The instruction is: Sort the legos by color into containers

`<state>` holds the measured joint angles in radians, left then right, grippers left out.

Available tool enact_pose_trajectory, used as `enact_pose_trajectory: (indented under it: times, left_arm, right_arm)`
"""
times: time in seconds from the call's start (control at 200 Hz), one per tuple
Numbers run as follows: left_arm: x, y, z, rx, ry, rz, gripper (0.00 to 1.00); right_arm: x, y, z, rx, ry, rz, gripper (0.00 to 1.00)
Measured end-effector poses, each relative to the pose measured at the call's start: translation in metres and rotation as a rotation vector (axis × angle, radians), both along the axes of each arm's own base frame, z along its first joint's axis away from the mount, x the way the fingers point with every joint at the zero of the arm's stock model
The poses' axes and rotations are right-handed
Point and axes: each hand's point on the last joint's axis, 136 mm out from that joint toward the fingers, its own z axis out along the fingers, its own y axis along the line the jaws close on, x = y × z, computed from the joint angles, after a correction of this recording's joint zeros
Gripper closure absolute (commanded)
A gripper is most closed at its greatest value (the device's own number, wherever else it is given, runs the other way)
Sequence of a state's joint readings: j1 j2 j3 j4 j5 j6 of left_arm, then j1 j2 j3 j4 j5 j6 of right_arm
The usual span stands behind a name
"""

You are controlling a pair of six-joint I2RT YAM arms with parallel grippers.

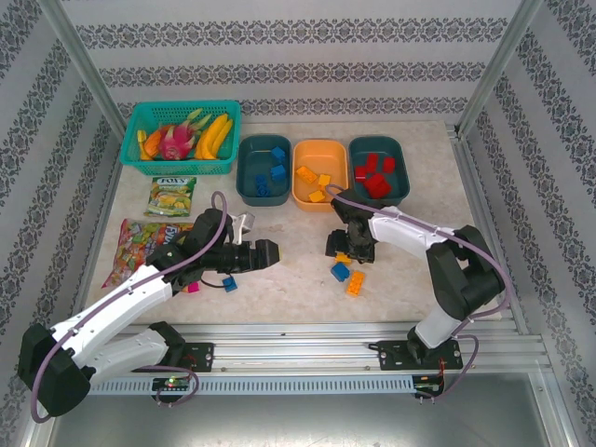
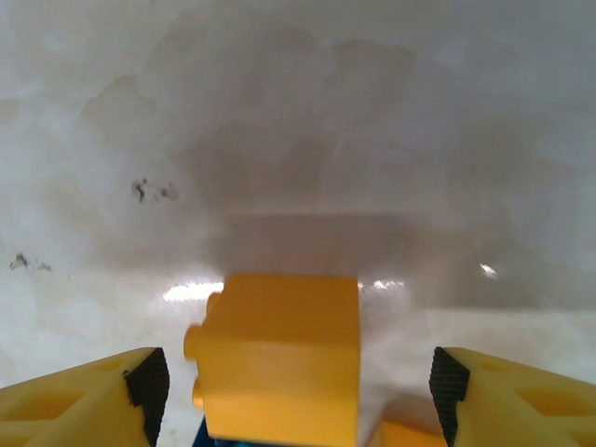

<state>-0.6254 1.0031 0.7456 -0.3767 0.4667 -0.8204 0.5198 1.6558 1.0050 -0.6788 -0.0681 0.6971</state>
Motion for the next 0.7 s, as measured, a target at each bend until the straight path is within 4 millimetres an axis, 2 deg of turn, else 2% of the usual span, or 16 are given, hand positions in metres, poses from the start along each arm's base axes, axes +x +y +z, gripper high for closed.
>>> enact_pose_trajectory:
  times: [0.185, 0.375, 0.545, 0.699]
  left_arm:
    - [-0.001, 0.0, -0.006, 0.009, 0.009, 0.009, 0.22]
    - [0.001, -0.001, -0.008, 0.015, 0.009, 0.014, 0.22]
    - [0.003, -0.003, -0.01, 0.016, 0.014, 0.016, 0.22]
    - [0.006, -0.003, -0.012, 0.016, 0.025, 0.034, 0.22]
  right_arm:
    - [0.002, 0.001, -0.014, -0.011, 0.019, -0.008, 0.37]
    - [0.006, 0.003, -0.015, -0.001, 0.009, -0.025, 0.55]
    - [0.007, 0.004, -0.012, 0.002, 0.0, -0.034, 0.63]
    - [0.009, 0.002, -0.003, -0.001, -0.02, -0.034, 0.66]
